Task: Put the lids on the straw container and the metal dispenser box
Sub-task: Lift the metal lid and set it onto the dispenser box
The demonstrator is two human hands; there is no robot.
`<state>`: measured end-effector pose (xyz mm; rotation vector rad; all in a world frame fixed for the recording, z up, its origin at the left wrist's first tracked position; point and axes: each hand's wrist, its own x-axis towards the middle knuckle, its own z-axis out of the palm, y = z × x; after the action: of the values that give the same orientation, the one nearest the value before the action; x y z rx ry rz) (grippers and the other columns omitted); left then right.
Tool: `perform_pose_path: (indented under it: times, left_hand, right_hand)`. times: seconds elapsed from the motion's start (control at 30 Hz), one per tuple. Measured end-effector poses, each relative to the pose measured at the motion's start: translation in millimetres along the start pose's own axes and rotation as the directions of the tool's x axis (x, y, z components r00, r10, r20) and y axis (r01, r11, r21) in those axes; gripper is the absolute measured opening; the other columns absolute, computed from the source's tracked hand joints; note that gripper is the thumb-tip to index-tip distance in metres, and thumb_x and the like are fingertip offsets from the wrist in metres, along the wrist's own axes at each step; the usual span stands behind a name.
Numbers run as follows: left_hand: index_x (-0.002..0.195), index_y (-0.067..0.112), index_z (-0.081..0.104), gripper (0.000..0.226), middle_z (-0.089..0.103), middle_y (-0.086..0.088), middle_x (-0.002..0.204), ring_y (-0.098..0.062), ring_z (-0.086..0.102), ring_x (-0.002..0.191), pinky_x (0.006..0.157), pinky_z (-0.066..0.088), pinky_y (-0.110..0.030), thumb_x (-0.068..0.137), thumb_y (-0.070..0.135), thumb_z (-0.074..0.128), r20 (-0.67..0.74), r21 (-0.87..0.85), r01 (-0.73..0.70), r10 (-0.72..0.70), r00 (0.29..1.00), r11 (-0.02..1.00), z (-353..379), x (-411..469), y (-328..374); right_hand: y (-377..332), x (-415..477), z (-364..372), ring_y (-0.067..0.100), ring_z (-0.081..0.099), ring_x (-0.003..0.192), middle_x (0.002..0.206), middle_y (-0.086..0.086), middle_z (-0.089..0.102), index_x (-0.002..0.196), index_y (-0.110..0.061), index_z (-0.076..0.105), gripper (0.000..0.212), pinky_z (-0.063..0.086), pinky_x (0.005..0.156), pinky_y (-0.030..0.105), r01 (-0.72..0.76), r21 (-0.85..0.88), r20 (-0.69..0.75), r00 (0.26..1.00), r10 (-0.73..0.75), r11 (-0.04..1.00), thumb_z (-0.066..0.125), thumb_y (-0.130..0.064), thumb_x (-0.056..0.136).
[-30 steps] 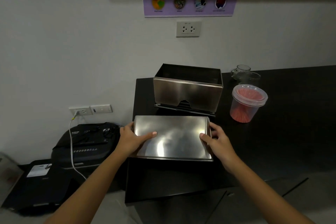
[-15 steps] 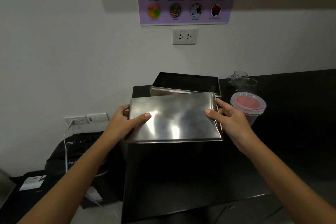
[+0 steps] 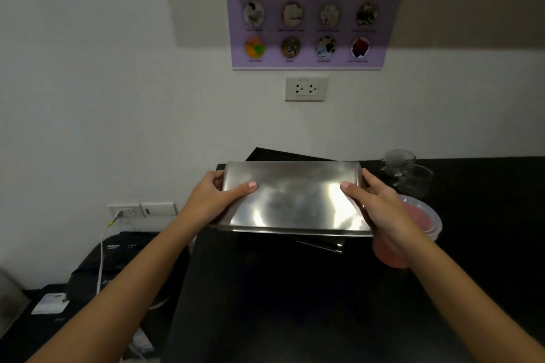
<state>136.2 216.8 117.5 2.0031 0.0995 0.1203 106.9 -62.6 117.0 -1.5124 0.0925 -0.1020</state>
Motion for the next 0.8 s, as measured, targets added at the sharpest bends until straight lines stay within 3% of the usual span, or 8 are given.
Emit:
perform_pose_path:
  times: [0.1, 0.23, 0.33, 0.4, 0.5, 0.6, 0.67, 0.8]
  left_hand:
    - [0.117, 0.021, 0.049, 0.071, 0.053, 0.021, 0.088, 0.004, 0.056, 0.075, 0.052, 0.038, -0.01, 0.059, 0.054, 0.075, -0.043, -0.019, -0.001, 0.0, 0.999, 1.0, 10, 9, 12]
    - [0.106, 0.027, 0.052, 0.05, 0.057, 0.02, 0.083, 0.005, 0.059, 0.067, 0.046, 0.041, -0.004, 0.066, 0.044, 0.076, -0.071, -0.051, -0.022, 0.019, 0.997, 0.998, 22, 19, 21]
    - [0.102, 0.031, 0.055, 0.04, 0.06, 0.018, 0.082, 0.008, 0.062, 0.059, 0.042, 0.039, -0.003, 0.068, 0.044, 0.074, -0.141, -0.076, -0.059, 0.047, 0.989, 0.995, 25, 27, 25]
    - [0.112, 0.026, 0.057, 0.046, 0.063, 0.01, 0.091, 0.002, 0.063, 0.068, 0.047, 0.042, -0.007, 0.072, 0.047, 0.07, -0.171, -0.078, -0.058, 0.044, 0.984, 0.995, 21, 34, 26]
    - [0.131, 0.017, 0.049, 0.066, 0.062, -0.003, 0.117, -0.015, 0.063, 0.091, 0.064, 0.046, -0.018, 0.075, 0.046, 0.067, -0.136, -0.103, -0.013, -0.001, 0.991, 0.995, 13, 49, 28]
    - [0.134, 0.015, 0.045, 0.072, 0.059, -0.006, 0.123, -0.02, 0.062, 0.099, 0.067, 0.048, -0.021, 0.074, 0.047, 0.068, -0.057, -0.091, 0.02, -0.025, 0.998, 0.996, 11, 69, 31]
    - [0.133, 0.015, 0.047, 0.072, 0.06, -0.006, 0.122, -0.02, 0.063, 0.097, 0.067, 0.049, -0.022, 0.072, 0.046, 0.07, -0.026, -0.099, 0.037, -0.04, 0.999, 0.994, 12, 80, 34]
    - [0.127, 0.015, 0.054, 0.067, 0.065, -0.006, 0.115, -0.022, 0.065, 0.096, 0.083, 0.053, -0.033, 0.07, 0.044, 0.072, 0.026, -0.143, 0.087, -0.085, 0.996, 0.986, 18, 99, 32]
  right_hand:
    - [-6, 21, -6, 0.015, 0.068, 0.09, 0.111, 0.005, 0.067, 0.125, -0.019, 0.051, 0.053, 0.052, 0.072, 0.023, 0.028, 0.046, -0.009, 1.0, -0.028, 0.999, 0.068, -0.017, 0.075]
    - [-11, 41, -9, 0.009, 0.07, 0.073, 0.097, 0.002, 0.069, 0.121, -0.024, 0.054, 0.051, 0.051, 0.055, 0.016, 0.035, 0.058, -0.03, 0.999, -0.033, 0.998, 0.07, -0.018, 0.073]
    - [-10, 52, -3, 0.017, 0.068, 0.081, 0.092, 0.003, 0.069, 0.115, -0.015, 0.059, 0.043, 0.054, 0.074, 0.03, 0.014, 0.083, -0.066, 0.998, -0.009, 0.996, 0.07, -0.018, 0.073]
    - [-8, 54, 2, 0.023, 0.066, 0.09, 0.097, 0.006, 0.068, 0.115, -0.015, 0.059, 0.043, 0.052, 0.086, 0.039, -0.023, 0.103, -0.073, 0.997, 0.031, 0.994, 0.07, -0.019, 0.073]
    - [-4, 56, 6, 0.023, 0.064, 0.094, 0.103, 0.007, 0.067, 0.119, -0.014, 0.056, 0.047, 0.05, 0.09, 0.043, -0.047, 0.118, -0.076, 0.996, 0.056, 0.992, 0.07, -0.021, 0.075]
    - [-3, 59, 8, 0.021, 0.064, 0.098, 0.106, 0.005, 0.067, 0.121, -0.015, 0.054, 0.051, 0.047, 0.095, 0.043, -0.016, 0.099, -0.088, 0.996, 0.025, 0.995, 0.07, -0.026, 0.074]
    - [-3, 60, 7, 0.019, 0.064, 0.098, 0.105, 0.004, 0.067, 0.123, -0.015, 0.053, 0.057, 0.049, 0.092, 0.039, 0.02, 0.05, -0.102, 0.995, -0.014, 0.999, 0.072, -0.03, 0.072]
    - [-2, 63, 8, -0.004, 0.058, 0.082, 0.095, -0.014, 0.063, 0.126, -0.022, 0.047, 0.059, 0.041, 0.065, 0.013, 0.081, -0.026, -0.153, 0.985, -0.084, 0.996, 0.07, -0.035, 0.073]
